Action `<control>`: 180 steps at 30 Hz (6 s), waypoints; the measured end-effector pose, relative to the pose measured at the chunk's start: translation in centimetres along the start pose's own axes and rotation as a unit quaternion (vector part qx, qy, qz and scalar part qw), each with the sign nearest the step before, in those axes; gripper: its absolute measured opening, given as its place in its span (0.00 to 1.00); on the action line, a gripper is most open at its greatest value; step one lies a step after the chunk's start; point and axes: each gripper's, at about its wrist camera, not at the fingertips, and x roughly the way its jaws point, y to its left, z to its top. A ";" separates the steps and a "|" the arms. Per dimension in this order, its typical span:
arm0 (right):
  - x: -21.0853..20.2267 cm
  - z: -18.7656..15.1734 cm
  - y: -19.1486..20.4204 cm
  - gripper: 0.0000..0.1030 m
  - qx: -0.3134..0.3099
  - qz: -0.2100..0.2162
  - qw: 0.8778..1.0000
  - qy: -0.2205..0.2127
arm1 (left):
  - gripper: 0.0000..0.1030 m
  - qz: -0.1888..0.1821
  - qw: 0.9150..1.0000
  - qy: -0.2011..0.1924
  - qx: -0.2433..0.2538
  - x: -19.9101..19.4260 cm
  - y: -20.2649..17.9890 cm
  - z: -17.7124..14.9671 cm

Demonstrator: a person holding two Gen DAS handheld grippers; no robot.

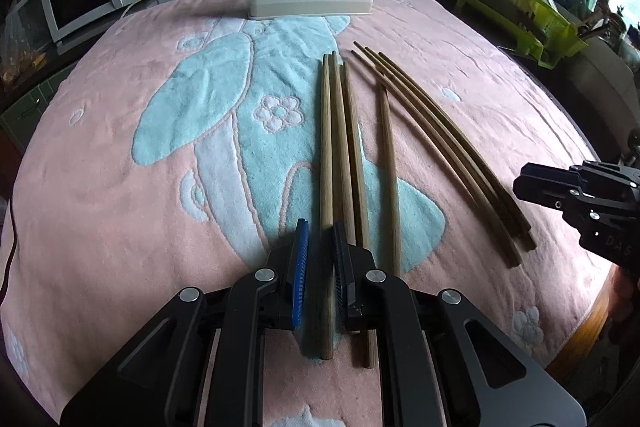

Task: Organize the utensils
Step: 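Return the left tool and grasp another chopstick while the right tool grasps one too, then lift the left tool's chopstick over the white holder while the right tool carries its chopstick there, then open the left tool to drop its chopstick into the holder while the right tool releases its chopstick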

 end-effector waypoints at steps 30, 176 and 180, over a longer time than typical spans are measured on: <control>2.1 0.3 1.9 0.13 -0.021 -0.034 0.999 0.007 | 0.09 0.022 1.000 -0.006 0.003 -0.3 0.0 -0.5; -1.2 32.9 -5.0 0.07 -0.065 -0.052 0.990 -0.110 | 0.06 0.022 0.958 -0.281 -0.042 -6.5 5.0 34.2; -0.6 32.6 -4.9 0.07 -0.063 -0.052 0.991 -0.108 | 0.06 0.001 0.961 -0.270 -0.052 -5.7 5.8 33.6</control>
